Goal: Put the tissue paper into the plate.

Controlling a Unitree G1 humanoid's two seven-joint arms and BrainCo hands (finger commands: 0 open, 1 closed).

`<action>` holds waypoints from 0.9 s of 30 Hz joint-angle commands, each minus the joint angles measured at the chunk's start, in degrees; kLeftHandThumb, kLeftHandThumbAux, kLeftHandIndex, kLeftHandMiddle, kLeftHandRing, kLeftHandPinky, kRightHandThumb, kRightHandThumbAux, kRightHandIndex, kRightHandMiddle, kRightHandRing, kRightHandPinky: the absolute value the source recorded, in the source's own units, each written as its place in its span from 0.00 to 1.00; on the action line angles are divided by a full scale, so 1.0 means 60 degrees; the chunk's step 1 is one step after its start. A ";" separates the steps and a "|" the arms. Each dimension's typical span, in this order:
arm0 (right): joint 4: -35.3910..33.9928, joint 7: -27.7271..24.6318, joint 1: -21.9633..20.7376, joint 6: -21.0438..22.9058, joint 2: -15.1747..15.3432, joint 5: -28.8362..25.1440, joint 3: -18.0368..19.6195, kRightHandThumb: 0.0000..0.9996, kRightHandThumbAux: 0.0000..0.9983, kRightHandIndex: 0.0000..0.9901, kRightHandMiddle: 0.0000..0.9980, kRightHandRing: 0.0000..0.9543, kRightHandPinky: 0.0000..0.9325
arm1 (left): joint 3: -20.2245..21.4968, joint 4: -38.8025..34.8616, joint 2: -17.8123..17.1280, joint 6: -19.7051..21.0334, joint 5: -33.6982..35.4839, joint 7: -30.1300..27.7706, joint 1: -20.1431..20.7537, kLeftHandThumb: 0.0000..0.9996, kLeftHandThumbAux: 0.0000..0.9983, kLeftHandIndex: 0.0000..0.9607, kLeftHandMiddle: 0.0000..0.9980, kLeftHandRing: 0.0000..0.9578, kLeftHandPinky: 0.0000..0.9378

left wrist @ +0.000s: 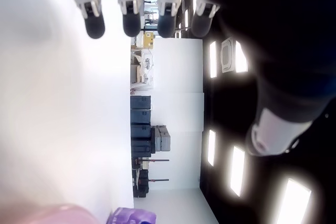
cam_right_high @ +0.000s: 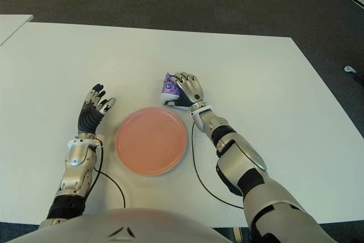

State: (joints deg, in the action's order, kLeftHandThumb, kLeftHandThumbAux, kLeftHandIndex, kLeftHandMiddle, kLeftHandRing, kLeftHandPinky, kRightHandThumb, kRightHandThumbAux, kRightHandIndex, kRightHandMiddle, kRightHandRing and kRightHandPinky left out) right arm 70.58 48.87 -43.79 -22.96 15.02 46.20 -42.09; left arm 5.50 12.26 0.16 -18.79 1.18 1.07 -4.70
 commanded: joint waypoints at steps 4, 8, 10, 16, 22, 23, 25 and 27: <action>-0.0706 -0.0931 -0.0173 -0.0401 0.0567 -0.0301 0.0626 1.00 0.63 0.80 0.46 0.52 0.81 | -0.0029 0.0068 -0.0030 0.0162 0.0041 -0.0051 -0.0041 0.00 0.63 0.07 0.06 0.01 0.00; -0.1475 -0.0985 -0.0248 -0.0390 0.0743 -0.0358 0.1011 1.00 0.63 0.80 0.46 0.52 0.82 | -0.0020 0.0049 -0.0004 0.0154 0.0088 -0.0059 -0.0049 0.00 0.64 0.08 0.06 0.02 0.00; -0.2115 -0.1023 -0.0244 -0.0335 0.0862 -0.0366 0.1240 1.00 0.63 0.80 0.46 0.52 0.85 | -0.0024 0.0036 0.0000 0.0135 0.0108 -0.0078 -0.0060 0.00 0.64 0.08 0.06 0.02 0.00; -0.3829 -0.1315 0.0088 -0.0156 0.1136 -0.0320 0.1777 1.00 0.64 0.82 0.46 0.53 0.90 | -0.0035 -0.0009 -0.0025 0.0169 0.0112 -0.0082 -0.0063 0.00 0.64 0.08 0.06 0.02 0.00; -0.5671 -0.1806 0.0437 -0.0102 0.1331 -0.0502 0.2475 1.00 0.64 0.83 0.46 0.53 0.91 | -0.0045 -0.0066 -0.0028 0.0292 0.0143 -0.0081 -0.0061 0.00 0.64 0.07 0.06 0.02 0.00; -0.6198 -0.1993 0.0417 -0.0129 0.1342 -0.0672 0.2699 1.00 0.64 0.83 0.46 0.53 0.89 | -0.0044 -0.0083 -0.0031 0.0326 0.0149 -0.0086 -0.0059 0.00 0.63 0.07 0.06 0.02 0.00; -0.6913 -0.2333 0.0391 -0.0152 0.1319 -0.0907 0.3030 1.00 0.64 0.84 0.45 0.53 0.85 | -0.0042 -0.0110 -0.0032 0.0376 0.0157 -0.0092 -0.0057 0.00 0.63 0.07 0.06 0.01 0.00; -0.7256 -0.2593 0.0426 -0.0122 0.1272 -0.0991 0.3215 1.00 0.64 0.85 0.45 0.52 0.81 | -0.0039 -0.0125 -0.0034 0.0401 0.0165 -0.0096 -0.0058 0.00 0.63 0.07 0.05 0.01 0.00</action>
State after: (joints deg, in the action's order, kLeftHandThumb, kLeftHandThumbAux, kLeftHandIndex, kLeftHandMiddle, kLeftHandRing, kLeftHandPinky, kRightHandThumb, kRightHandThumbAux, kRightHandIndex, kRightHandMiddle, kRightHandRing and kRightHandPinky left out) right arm 31.60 35.62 -41.23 -23.94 22.51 42.13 -25.41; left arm 5.47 11.75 0.13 -17.62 1.75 1.05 -4.63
